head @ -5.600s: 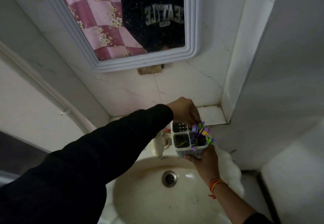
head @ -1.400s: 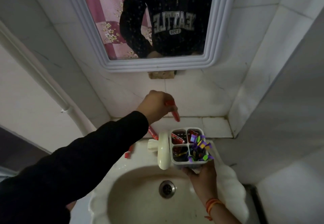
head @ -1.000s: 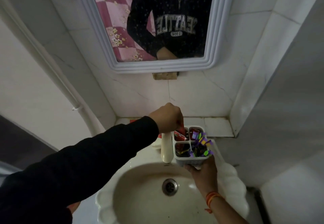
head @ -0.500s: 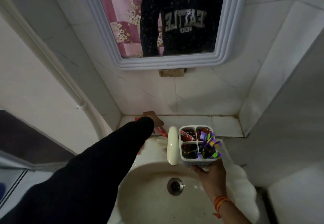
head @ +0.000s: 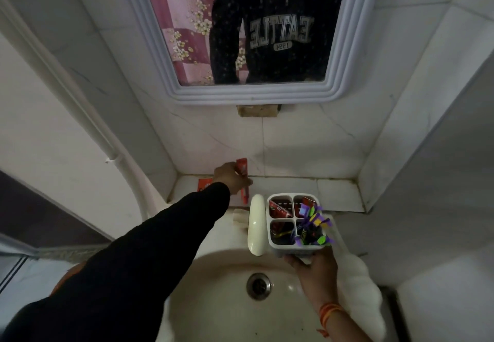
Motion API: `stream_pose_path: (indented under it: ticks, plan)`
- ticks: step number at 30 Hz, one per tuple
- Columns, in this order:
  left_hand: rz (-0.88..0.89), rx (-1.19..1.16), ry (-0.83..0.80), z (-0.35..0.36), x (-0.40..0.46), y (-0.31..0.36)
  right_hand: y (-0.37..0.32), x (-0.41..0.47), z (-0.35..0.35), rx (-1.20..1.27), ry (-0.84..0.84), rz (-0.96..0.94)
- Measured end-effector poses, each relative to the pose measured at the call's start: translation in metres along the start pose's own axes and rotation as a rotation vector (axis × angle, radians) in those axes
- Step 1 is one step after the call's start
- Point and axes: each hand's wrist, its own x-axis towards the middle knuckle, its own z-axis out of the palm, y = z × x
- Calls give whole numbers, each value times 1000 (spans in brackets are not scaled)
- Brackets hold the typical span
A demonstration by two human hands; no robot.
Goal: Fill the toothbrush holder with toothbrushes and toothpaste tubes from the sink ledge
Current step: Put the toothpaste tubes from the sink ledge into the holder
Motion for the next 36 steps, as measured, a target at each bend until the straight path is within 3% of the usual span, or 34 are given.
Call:
stream_pose_path:
  ticks: [4,7,11,16,23,27,30,32,34,36]
  plan:
    - [324,-105,134,-32,-38,25,0,1,-1,15,-22,4]
    - [469,-223,27,-56,-78,46,-5,1,-3,33,-42,-9]
    - [640,-118,11,-79,-123,63,-11,2,-10,76,-96,-45]
    - [792,320,-28,-72,-147,65,-17,5,-18,110,-136,-75]
    - [763,905,-101,-29,-159,67,-17,5,-14,127,-127,-60]
    - [769,1063,-187,-16,-162,71,-17,5,-14,123,-111,-49]
    - [720,963,-247,-23,-156,71,-15,5,-16,102,-107,-54]
    - [653,693,-268,-39,-147,70,-15,4,-17,93,-107,-60]
    - [587,395,-223,-54,-135,64,-16,3,-16,95,-101,-55]
    - [498,284,-113,-62,-119,51,-18,3,-16,94,-105,-51]
